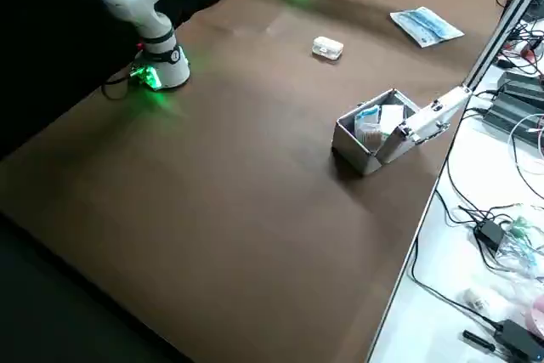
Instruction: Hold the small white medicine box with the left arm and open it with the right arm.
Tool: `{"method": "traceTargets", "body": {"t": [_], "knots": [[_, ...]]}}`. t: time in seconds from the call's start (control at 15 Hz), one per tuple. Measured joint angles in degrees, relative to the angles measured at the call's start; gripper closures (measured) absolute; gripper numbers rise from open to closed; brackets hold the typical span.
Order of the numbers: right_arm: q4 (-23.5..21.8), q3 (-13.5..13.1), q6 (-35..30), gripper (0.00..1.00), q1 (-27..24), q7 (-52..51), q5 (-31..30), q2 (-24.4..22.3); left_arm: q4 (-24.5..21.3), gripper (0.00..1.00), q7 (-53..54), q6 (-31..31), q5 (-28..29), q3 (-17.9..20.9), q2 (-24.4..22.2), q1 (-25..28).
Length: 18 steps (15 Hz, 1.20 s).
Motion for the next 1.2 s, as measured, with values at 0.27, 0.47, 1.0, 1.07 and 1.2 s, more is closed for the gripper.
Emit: {"method": "traceTargets", "body": {"t": [0.27, 0.47, 1.0, 1.07, 1.2], "knots": [[0.0, -0.09, 0.13, 0.01, -0.04, 0.05, -0.13, 0.0, -0.79, 0.0, 0.25, -0.01, -0.02, -0.34, 1.54, -0.8], [0.0, -0.19, 0.24, 0.01, -0.06, 0.05, -0.18, 0.0, -0.98, 0.0, 0.25, 0.14, -0.08, -1.2, 4.58, -1.54], [0.0, -0.24, 0.29, 0.01, -0.05, 0.05, -0.22, 0.0, 2.13, 0.0, -0.01, 2.04, -1.34, -8.42, 16.96, -3.0], [0.0, -0.24, 0.29, 0.01, -0.05, 0.05, -0.22, 0.0, 2.27, 0.0, -0.01, 2.05, -1.34, -8.62, 17.55, -3.73], [0.0, -0.24, 0.29, 0.01, -0.05, 0.05, -0.22, 0.0, 2.37, 0.0, 0.07, 2.05, -2.52, -8.95, 18.27, -5.2]]}}
